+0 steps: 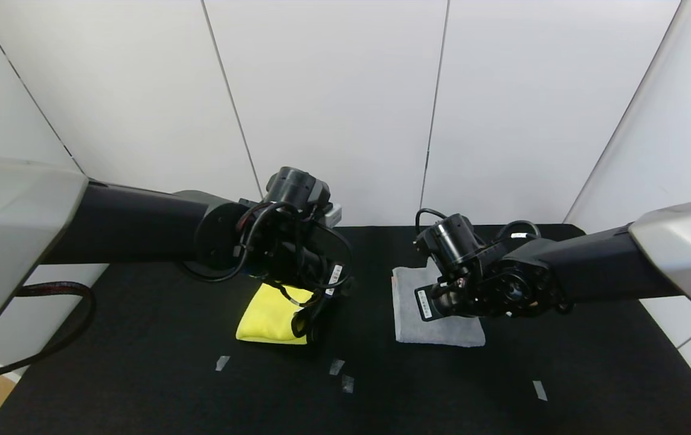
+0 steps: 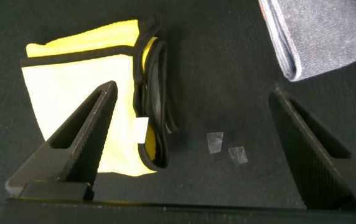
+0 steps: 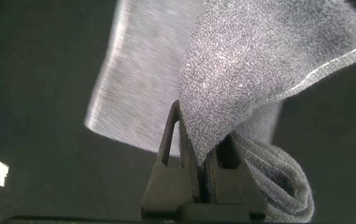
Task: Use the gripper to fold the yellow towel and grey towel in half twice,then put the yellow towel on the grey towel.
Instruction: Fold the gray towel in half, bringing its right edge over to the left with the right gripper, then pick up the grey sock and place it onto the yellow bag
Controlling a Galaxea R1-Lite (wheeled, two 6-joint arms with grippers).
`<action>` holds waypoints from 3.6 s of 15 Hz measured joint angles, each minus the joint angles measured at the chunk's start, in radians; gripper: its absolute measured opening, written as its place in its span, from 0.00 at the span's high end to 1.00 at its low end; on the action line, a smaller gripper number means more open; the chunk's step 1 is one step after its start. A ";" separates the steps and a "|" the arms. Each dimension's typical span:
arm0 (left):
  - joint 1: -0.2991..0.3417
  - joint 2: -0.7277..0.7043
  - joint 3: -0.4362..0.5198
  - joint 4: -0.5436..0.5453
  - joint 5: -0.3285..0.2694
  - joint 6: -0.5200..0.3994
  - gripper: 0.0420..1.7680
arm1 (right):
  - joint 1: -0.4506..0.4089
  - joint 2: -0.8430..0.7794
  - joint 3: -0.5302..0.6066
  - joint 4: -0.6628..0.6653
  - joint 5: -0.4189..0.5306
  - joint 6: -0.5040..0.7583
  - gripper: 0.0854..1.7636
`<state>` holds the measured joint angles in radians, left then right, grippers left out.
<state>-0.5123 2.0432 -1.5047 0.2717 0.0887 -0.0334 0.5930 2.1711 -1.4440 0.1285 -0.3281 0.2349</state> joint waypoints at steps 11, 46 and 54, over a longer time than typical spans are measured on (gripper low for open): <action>-0.002 0.000 0.000 0.000 -0.002 0.001 0.03 | 0.026 -0.016 0.017 -0.049 0.238 0.106 0.34; -0.019 0.019 0.005 0.005 -0.033 -0.014 0.03 | -0.241 -0.031 0.047 0.012 0.444 0.062 0.04; -0.077 0.093 -0.073 0.057 -0.173 -0.250 0.03 | -0.282 -0.125 0.088 0.053 0.465 -0.054 0.04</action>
<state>-0.5891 2.1364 -1.5779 0.3289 -0.0840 -0.2836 0.3111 2.0460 -1.3562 0.1811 0.1370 0.1811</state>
